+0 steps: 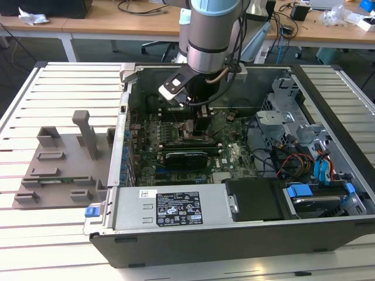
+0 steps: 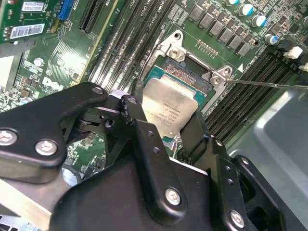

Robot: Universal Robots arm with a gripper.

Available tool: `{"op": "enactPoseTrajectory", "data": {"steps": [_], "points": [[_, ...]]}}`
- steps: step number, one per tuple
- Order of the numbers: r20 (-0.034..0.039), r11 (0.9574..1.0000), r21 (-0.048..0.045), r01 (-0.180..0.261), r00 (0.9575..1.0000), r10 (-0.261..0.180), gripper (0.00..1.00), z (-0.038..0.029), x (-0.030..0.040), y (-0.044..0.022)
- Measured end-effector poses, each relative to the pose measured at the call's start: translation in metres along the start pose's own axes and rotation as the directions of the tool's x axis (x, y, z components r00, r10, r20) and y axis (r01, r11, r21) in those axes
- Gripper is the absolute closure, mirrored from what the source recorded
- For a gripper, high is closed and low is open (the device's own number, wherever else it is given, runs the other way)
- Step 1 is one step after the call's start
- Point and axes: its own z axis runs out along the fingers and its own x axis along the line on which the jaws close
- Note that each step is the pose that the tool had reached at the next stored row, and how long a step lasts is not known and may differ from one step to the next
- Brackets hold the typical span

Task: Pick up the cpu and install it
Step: 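Place the cpu into insertion slot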

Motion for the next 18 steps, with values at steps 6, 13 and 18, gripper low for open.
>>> {"op": "enactPoseTrajectory", "data": {"steps": [6,13,18], "points": [[0.0,1.0,0.0,0.0,1.0,0.0,0.45,0.0046,0.0001,0.0002],[0.0,1.0,0.0,0.0,1.0,0.0,0.45,0.0086,0.0002,0.0003],[0.0001,1.0,0.0001,0.0,1.0,0.0,0.45,0.0123,0.0007,0.0003]]}}
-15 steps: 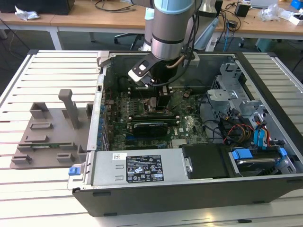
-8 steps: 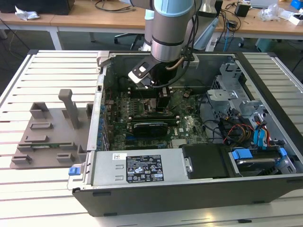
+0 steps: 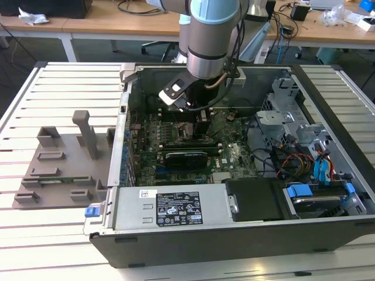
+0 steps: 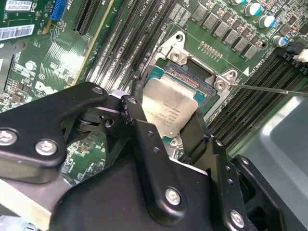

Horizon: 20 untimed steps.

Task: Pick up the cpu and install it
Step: 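Place the cpu into insertion slot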

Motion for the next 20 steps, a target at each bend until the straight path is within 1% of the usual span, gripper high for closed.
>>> {"op": "enactPoseTrajectory", "data": {"steps": [1,2,3,5,7,10,14,20], "points": [[0.0,1.0,0.0001,0.0,1.0,0.0,0.45,0.0008,0.0031,0.0002],[0.0001,1.0,0.0001,0.0,1.0,0.0,0.45,0.0008,0.0043,0.0003],[-0.0001,1.0,-0.0001,0.0,1.0,0.0,0.45,0.0011,0.005,0.0003],[-0.0001,1.0,0.0,0.0,1.0,0.0,0.45,0.0069,0.0063,0.0006],[-0.0001,1.0,-0.0001,0.0,1.0,0.0,0.45,0.0083,0.0068,0.0006],[-0.0002,1.0,-0.0001,-0.001,1.0,0.001,0.45,0.0104,0.01,0.0009],[-0.0009,0.9997,0.0005,-0.026,0.9997,0.026,0.45,0.0126,0.0106,0.0009],[-0.0009,0.9996,0.0007,-0.027,0.9996,0.027,0.45,0.0162,0.0108,0.0006]]}}
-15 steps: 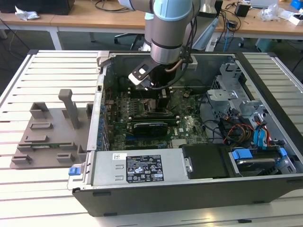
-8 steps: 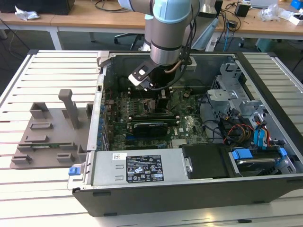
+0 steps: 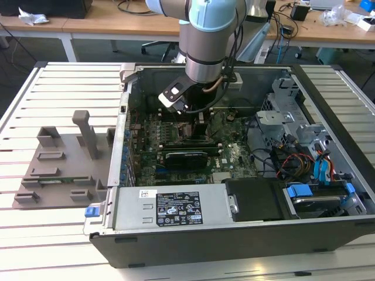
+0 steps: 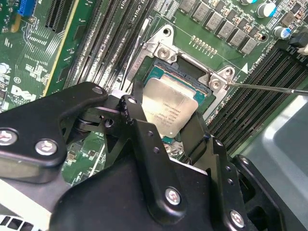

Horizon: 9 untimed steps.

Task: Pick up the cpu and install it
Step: 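Place the cpu into insertion slot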

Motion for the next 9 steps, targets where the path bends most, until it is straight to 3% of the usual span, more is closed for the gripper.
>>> {"op": "enactPoseTrajectory", "data": {"steps": [3,4,9], "points": [[-0.0002,1.0,-0.0001,0.0,1.0,0.0,0.44,0.0001,0.0,0.0],[-0.0003,1.0,-0.0002,0.0,1.0,0.0,0.38,0.0002,0.0,0.0],[-0.0002,1.0,-0.0002,0.002,1.0,-0.002,0.38,0.0002,0.0,-0.0001]]}}
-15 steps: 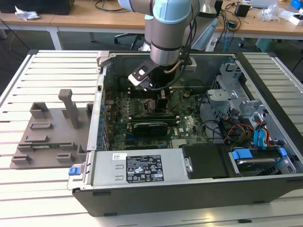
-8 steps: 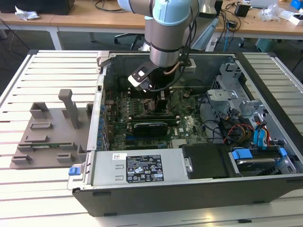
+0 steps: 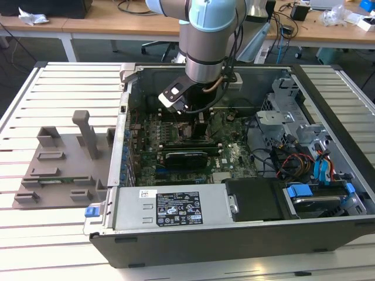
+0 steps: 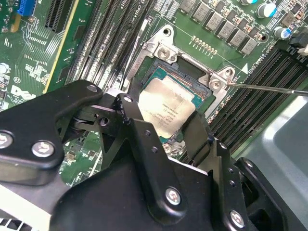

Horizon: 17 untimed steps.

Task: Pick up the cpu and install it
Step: 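Place the cpu into insertion slot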

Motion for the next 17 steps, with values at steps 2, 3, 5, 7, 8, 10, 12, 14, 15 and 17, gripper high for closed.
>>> {"op": "enactPoseTrajectory", "data": {"steps": [2,3,5,7,8,10,12,14,15,17], "points": [[0.0,1.0,0.0,0.0,1.0,0.0,0.38,0.0,0.0,0.0],[0.0,1.0,0.0,0.0,1.0,0.0,0.4,0.0,0.0,0.0],[0.0002,1.0,0.0001,0.0,1.0,0.0,0.45,-0.0001,0.0,0.0],[0.0001,1.0,0.0,0.0,1.0,0.0,0.46,0.0,0.0,0.0],[0.0,1.0,0.0,0.0,1.0,0.0,0.46,0.0,0.0,0.0],[0.0013,1.0,-0.0001,0.0,1.0,0.0,0.46,-0.0002,0.0001,0.0],[0.0045,1.0,-0.0005,0.0,1.0,0.0,0.46,-0.0031,0.0,-0.0006],[0.0051,1.0,-0.0008,0.002,1.0,-0.002,0.46,-0.0033,0.0,-0.0011],[0.0056,1.0,-0.0008,0.007,1.0,-0.007,0.46,-0.0033,0.0,-0.0014],[0.0056,0.9998,-0.001,0.022,0.9997,-0.022,0.46,-0.0028,0.0001,-0.0016]]}}
